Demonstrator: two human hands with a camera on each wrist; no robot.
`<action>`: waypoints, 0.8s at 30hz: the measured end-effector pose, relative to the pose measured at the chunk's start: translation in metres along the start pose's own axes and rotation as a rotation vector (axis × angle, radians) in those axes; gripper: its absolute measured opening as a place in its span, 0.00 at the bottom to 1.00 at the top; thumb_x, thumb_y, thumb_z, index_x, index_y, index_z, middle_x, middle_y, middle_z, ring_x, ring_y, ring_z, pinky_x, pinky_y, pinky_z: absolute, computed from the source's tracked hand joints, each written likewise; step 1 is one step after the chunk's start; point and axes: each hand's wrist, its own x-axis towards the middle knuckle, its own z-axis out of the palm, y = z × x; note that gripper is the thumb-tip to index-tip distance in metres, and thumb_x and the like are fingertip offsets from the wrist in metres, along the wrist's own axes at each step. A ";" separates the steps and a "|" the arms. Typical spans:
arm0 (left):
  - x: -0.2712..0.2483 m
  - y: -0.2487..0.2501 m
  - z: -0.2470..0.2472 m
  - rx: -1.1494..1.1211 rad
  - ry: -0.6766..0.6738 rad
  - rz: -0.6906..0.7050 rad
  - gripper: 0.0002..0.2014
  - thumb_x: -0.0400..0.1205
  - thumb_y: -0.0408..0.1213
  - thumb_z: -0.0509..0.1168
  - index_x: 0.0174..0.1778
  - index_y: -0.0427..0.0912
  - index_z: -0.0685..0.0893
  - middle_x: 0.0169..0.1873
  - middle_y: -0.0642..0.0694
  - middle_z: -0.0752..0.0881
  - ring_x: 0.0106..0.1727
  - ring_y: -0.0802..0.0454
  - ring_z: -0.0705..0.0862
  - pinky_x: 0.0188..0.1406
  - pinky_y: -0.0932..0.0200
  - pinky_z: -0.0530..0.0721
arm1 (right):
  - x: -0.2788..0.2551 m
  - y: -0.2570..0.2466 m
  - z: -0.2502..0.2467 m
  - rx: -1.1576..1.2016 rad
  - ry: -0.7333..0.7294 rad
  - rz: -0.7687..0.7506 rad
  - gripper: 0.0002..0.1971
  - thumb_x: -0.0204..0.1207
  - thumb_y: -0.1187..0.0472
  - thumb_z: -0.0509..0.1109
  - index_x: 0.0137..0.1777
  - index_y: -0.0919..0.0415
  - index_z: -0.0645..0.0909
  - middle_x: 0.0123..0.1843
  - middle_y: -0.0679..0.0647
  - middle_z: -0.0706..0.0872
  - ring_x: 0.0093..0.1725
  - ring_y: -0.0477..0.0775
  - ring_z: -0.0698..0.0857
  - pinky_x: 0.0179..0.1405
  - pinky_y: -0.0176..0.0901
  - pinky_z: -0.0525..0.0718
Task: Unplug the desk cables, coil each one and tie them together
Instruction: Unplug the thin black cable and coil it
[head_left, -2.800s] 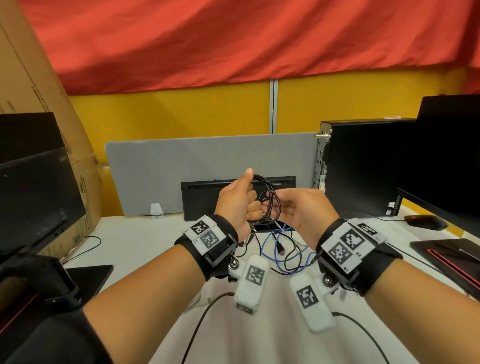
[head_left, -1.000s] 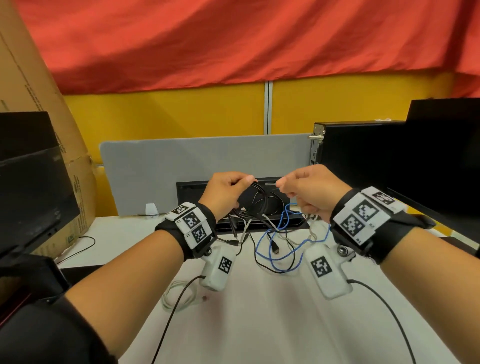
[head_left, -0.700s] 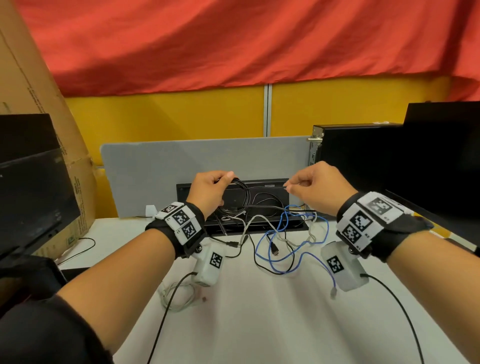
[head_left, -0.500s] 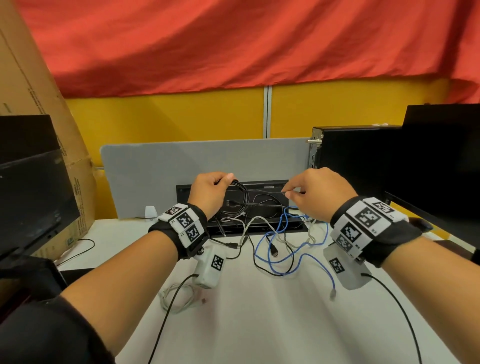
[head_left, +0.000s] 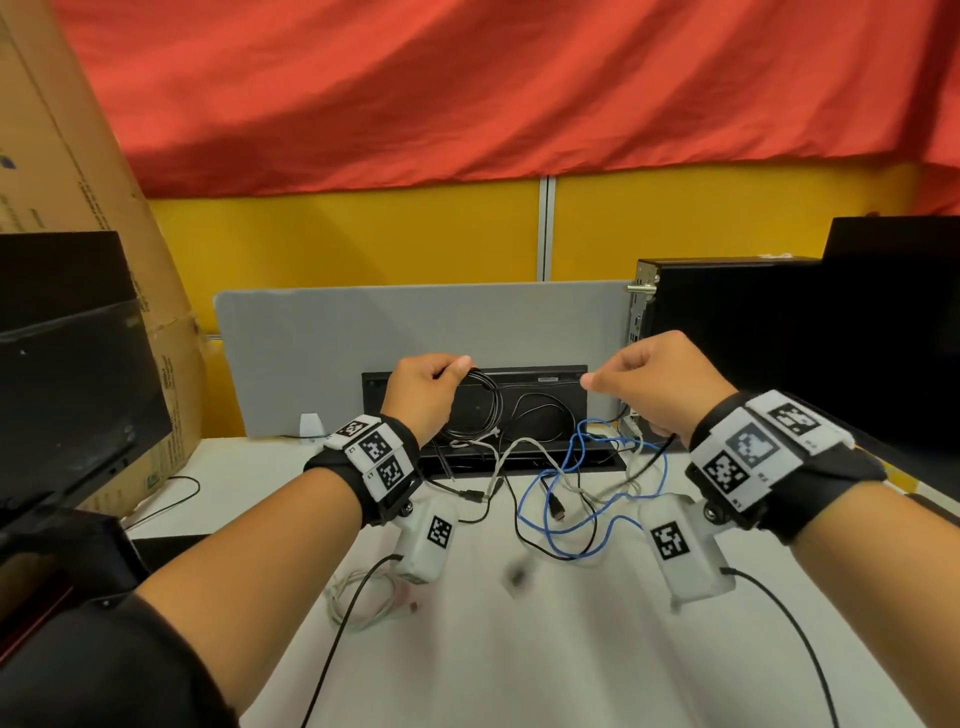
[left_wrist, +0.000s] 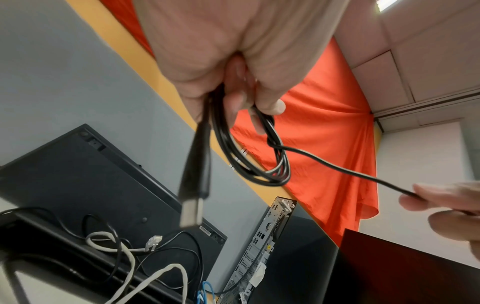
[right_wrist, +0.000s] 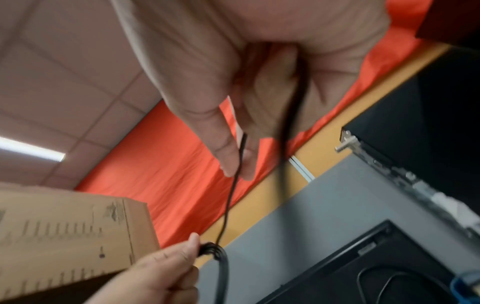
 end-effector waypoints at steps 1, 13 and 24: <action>0.000 -0.002 -0.001 -0.002 -0.002 -0.007 0.12 0.85 0.43 0.64 0.46 0.43 0.91 0.28 0.36 0.82 0.23 0.53 0.75 0.31 0.51 0.83 | 0.001 0.000 -0.002 0.001 -0.020 0.007 0.10 0.74 0.54 0.76 0.36 0.58 0.89 0.12 0.38 0.75 0.13 0.32 0.73 0.19 0.28 0.69; -0.029 0.025 0.015 -0.613 -0.059 -0.375 0.11 0.87 0.41 0.63 0.55 0.38 0.86 0.26 0.51 0.59 0.25 0.56 0.59 0.20 0.64 0.66 | -0.013 0.024 0.026 -0.228 -0.151 -0.149 0.10 0.79 0.59 0.69 0.57 0.50 0.89 0.50 0.44 0.89 0.48 0.40 0.84 0.48 0.27 0.76; -0.038 0.039 0.024 -0.408 -0.075 -0.186 0.11 0.86 0.43 0.63 0.49 0.42 0.89 0.22 0.50 0.63 0.22 0.55 0.64 0.19 0.66 0.74 | -0.019 -0.003 0.029 -0.363 0.053 -0.275 0.11 0.77 0.50 0.72 0.43 0.55 0.92 0.34 0.52 0.88 0.37 0.52 0.85 0.36 0.42 0.82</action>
